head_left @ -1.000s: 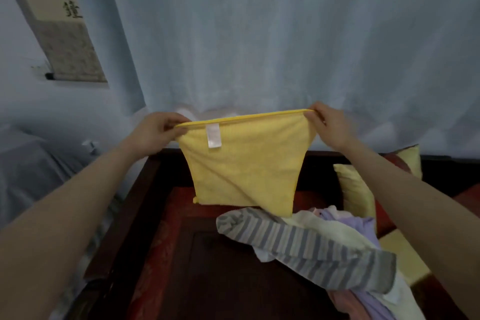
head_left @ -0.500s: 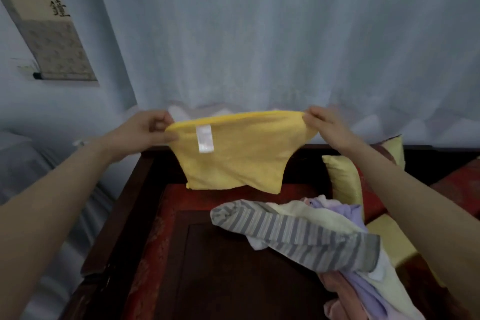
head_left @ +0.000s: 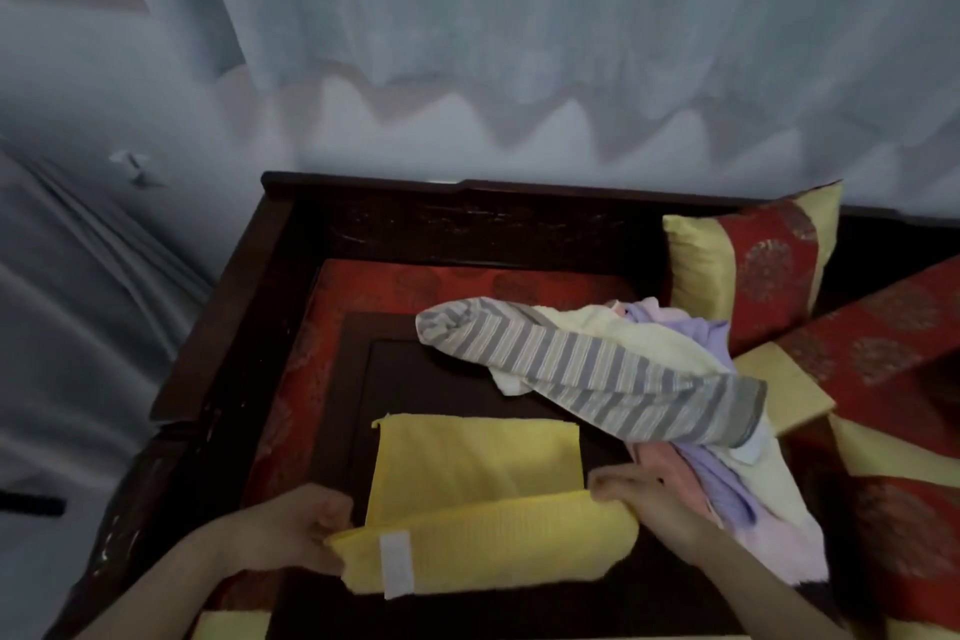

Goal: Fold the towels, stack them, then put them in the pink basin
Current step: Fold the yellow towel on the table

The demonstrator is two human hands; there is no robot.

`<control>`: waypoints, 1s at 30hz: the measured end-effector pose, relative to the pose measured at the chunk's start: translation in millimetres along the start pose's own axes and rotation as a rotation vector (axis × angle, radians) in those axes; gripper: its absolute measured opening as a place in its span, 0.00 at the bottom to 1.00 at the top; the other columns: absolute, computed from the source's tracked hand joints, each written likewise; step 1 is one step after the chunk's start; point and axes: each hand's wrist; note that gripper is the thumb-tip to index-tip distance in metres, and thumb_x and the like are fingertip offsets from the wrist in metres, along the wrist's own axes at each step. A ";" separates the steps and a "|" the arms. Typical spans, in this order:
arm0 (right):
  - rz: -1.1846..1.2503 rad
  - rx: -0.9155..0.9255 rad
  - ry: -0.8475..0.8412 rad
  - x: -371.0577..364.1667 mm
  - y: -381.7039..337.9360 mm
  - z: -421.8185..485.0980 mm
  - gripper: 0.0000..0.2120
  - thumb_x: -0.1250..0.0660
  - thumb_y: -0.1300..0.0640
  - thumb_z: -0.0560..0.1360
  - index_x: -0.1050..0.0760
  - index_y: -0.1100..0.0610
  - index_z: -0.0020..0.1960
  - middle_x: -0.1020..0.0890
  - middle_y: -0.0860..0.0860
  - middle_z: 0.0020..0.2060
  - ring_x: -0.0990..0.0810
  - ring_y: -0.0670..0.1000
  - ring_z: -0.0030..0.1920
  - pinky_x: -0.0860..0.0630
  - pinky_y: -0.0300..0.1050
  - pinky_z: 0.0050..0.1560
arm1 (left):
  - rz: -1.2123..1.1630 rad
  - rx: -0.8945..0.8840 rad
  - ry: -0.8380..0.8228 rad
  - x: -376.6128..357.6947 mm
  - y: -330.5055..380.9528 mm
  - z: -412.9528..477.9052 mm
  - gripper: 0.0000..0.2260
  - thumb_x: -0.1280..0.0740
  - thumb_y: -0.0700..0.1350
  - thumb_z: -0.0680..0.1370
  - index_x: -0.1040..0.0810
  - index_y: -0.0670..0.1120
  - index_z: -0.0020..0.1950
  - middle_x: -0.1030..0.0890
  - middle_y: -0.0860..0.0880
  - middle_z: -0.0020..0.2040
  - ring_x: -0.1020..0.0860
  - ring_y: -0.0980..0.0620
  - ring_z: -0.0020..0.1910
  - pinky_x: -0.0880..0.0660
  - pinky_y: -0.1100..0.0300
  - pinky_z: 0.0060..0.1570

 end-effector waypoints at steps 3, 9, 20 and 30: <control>0.003 -0.117 0.002 -8.9 20.1 1.7 0.23 0.32 0.49 0.70 0.25 0.70 0.51 0.26 0.69 0.51 0.23 0.55 0.52 0.30 0.44 0.52 | -0.068 0.046 -0.013 -5.4 -11.5 11.9 0.13 0.25 0.43 0.67 0.30 0.48 0.35 0.26 0.57 0.31 0.28 0.58 0.34 0.32 0.67 0.35; -0.260 -0.009 0.339 -14.8 45.0 49.2 0.13 0.45 0.52 0.81 0.28 0.60 0.48 0.26 0.51 0.34 0.28 0.47 0.34 0.31 0.46 0.39 | -0.443 0.065 0.468 -12.7 2.2 56.9 0.06 0.33 0.42 0.77 0.24 0.41 0.51 0.17 0.43 0.45 0.17 0.45 0.47 0.19 0.56 0.41; -0.490 0.043 0.609 -18.4 55.7 106.4 0.14 0.40 0.46 0.78 0.32 0.54 0.57 0.23 0.49 0.43 0.24 0.51 0.43 0.29 0.47 0.43 | -0.059 0.171 0.936 -9.3 -11.1 139.0 0.10 0.30 0.47 0.74 0.28 0.45 0.48 0.23 0.47 0.45 0.23 0.45 0.45 0.30 0.55 0.41; -0.662 0.110 0.394 -55.2 76.6 114.1 0.21 0.39 0.38 0.73 0.33 0.49 0.59 0.26 0.47 0.53 0.27 0.50 0.55 0.29 0.46 0.52 | 0.175 0.179 0.790 -9.6 -38.1 114.1 0.08 0.30 0.46 0.72 0.27 0.49 0.48 0.22 0.52 0.43 0.23 0.51 0.43 0.28 0.55 0.41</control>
Point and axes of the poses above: each hand's wrist, its own z-axis towards the middle knuckle, its own x-axis out of the back of the hand, y = z × x
